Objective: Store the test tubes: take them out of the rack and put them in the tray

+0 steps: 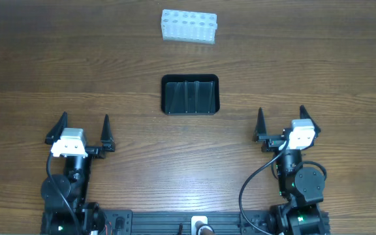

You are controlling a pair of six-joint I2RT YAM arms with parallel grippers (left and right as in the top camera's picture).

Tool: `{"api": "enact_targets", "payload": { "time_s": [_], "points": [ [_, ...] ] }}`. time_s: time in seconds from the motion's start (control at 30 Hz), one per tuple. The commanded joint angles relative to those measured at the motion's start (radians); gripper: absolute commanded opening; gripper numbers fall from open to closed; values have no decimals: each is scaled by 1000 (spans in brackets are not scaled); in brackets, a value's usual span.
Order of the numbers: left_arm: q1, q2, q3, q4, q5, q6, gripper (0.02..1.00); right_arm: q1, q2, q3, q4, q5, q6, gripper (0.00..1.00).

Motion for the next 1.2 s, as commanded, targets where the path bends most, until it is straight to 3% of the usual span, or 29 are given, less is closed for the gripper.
{"api": "enact_targets", "payload": {
  "time_s": [0.03,0.3,0.57,1.2],
  "points": [
    [6,-10,-5,2,10,14,1000,-6,-62,-50,8,-12,-3,993],
    [6,-10,-5,2,10,14,1000,-6,-187,-95,-109,-12,-4,993],
    [6,-10,-5,2,10,14,1000,-22,-225,-95,-227,54,-4,993],
    [6,-10,-5,2,10,14,1000,-96,-225,-95,-226,55,-4,991]
  ]
}}
